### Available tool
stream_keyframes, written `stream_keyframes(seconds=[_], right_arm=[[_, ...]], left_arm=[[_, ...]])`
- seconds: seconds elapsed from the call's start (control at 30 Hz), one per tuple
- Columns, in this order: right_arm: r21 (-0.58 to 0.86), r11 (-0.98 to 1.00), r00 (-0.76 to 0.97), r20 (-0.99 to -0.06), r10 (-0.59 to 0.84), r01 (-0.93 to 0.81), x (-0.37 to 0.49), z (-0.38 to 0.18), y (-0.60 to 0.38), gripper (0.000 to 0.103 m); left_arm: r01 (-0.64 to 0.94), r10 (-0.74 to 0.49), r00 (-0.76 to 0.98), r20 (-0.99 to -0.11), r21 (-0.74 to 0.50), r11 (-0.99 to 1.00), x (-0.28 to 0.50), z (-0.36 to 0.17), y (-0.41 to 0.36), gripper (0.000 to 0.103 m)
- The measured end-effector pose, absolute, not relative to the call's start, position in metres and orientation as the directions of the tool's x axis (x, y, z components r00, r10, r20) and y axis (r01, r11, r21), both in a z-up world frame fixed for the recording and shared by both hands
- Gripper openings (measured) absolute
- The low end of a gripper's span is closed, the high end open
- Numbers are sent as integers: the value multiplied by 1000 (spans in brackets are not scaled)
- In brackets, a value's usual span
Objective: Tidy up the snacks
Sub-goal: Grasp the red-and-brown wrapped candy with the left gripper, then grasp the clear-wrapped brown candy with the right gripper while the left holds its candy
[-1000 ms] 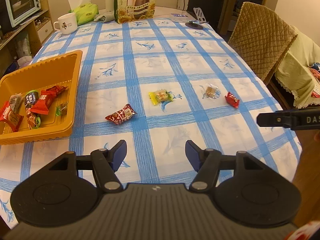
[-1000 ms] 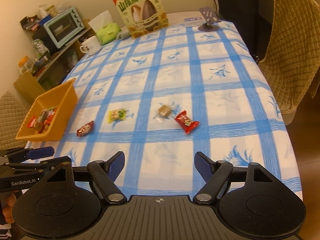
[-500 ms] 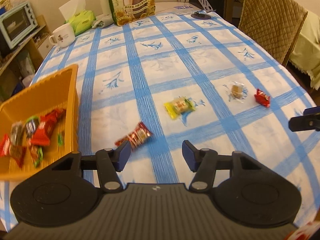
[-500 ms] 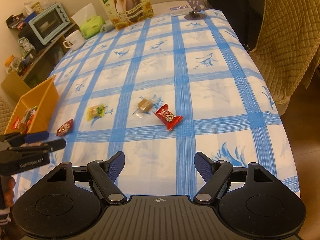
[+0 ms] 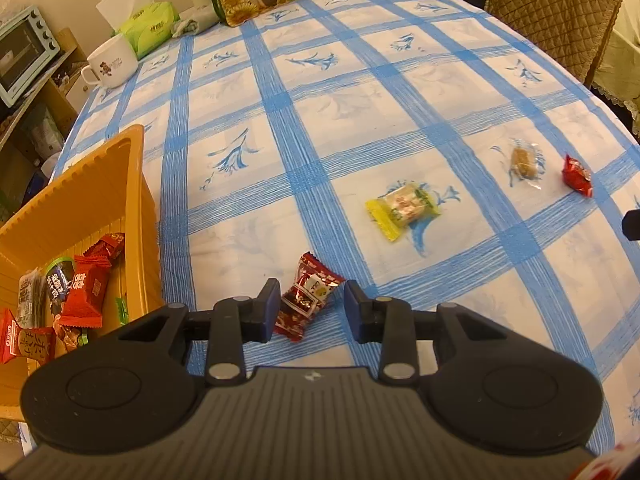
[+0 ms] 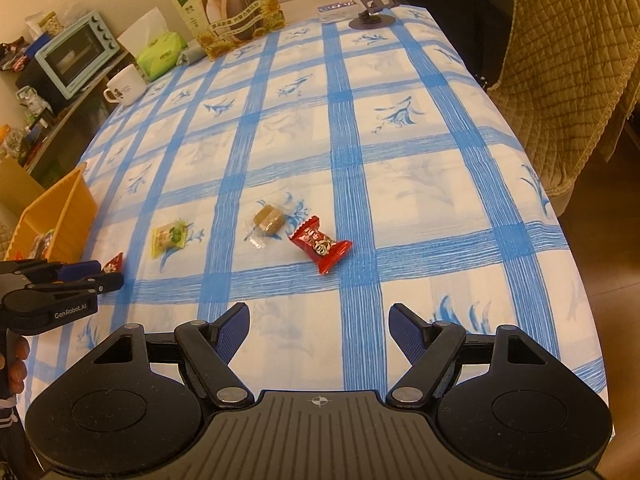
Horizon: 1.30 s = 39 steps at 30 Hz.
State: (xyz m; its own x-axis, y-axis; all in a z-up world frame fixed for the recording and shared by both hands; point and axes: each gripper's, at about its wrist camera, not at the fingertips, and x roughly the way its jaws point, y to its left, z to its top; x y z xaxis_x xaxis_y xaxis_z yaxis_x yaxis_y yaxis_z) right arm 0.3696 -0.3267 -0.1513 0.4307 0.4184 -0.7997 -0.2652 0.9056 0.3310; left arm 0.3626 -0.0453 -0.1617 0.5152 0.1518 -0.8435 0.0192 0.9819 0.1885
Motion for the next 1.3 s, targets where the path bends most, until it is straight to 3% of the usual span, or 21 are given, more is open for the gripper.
stream_keyframes(seconds=[0.27,0.6,0.67,0.73,0.93,1.3], right_arm=[[331,904,434,-797,421,-268,377,-152,-319,76],[226,878,504,-747,434,-422,381,-150,-297,76],[215,865,513,-730,451,-454,383,-149,-290,72],[209,853,509,-726,463,-478,386,-149,-282,59],[198,839,502,-723,475,-507,404,-152,-262,46],[211,875,455,-788,416,-435,431,-171,-243,41]], left_arm=[[18,123,502,-856,152,988,375,-164,-39,20],[3,70,535,-842,84,996,372,-149,-36,19],[-10,55,543,-838,59,998,371,-143,-33,18],[-20,46,553,-832,41,999,369,-137,-31,18],[-36,48,583,-811,32,999,367,-122,-26,18],[-68,40,601,-798,-1,998,361,-112,-13,18]])
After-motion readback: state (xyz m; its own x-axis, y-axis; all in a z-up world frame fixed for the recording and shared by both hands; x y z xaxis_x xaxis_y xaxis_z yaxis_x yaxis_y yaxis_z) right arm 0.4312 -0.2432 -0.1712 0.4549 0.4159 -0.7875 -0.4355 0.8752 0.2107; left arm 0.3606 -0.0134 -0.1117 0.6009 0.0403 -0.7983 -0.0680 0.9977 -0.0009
